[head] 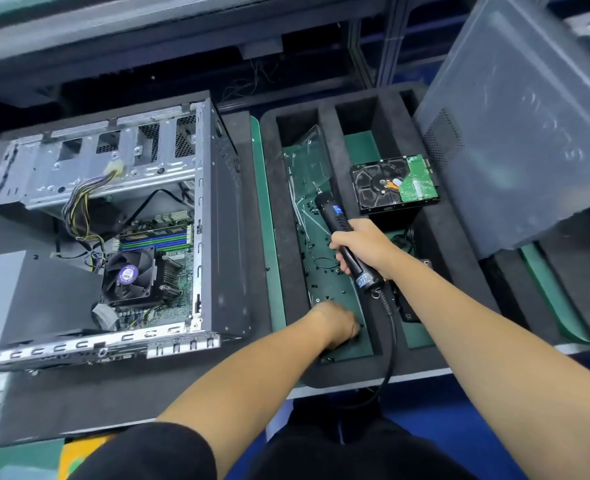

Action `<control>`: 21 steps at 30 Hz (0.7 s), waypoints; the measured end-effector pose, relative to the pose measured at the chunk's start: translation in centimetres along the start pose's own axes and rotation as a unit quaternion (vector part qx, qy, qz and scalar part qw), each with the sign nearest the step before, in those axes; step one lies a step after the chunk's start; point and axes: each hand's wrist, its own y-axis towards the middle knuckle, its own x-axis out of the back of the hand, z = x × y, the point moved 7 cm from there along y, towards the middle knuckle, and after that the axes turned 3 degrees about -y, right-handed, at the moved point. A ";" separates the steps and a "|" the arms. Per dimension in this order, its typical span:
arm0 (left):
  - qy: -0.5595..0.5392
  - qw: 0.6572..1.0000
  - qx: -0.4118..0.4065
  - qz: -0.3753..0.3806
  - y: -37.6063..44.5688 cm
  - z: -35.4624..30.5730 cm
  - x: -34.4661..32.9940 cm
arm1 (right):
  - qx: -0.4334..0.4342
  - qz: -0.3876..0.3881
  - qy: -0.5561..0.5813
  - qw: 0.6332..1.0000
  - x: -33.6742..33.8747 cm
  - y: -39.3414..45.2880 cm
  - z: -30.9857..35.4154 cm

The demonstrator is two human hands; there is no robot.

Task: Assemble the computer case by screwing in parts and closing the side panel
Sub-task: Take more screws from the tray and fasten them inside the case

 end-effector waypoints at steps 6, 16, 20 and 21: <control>-0.078 0.996 0.038 0.008 -0.6 1.0 0.6 | 0.011 0.006 0.014 1.000 0.1 -0.3 -0.1; -0.180 0.980 0.075 -0.025 -1.0 3.3 2.0 | 0.029 0.022 0.137 0.990 1.1 -0.9 -0.5; -0.291 0.944 0.127 -0.095 -2.0 7.1 3.9 | 0.033 0.021 0.139 0.989 1.2 -0.7 -0.5; -0.305 0.936 0.138 -0.105 -2.2 8.0 4.3 | 0.035 0.020 0.138 0.990 1.2 -0.7 -0.5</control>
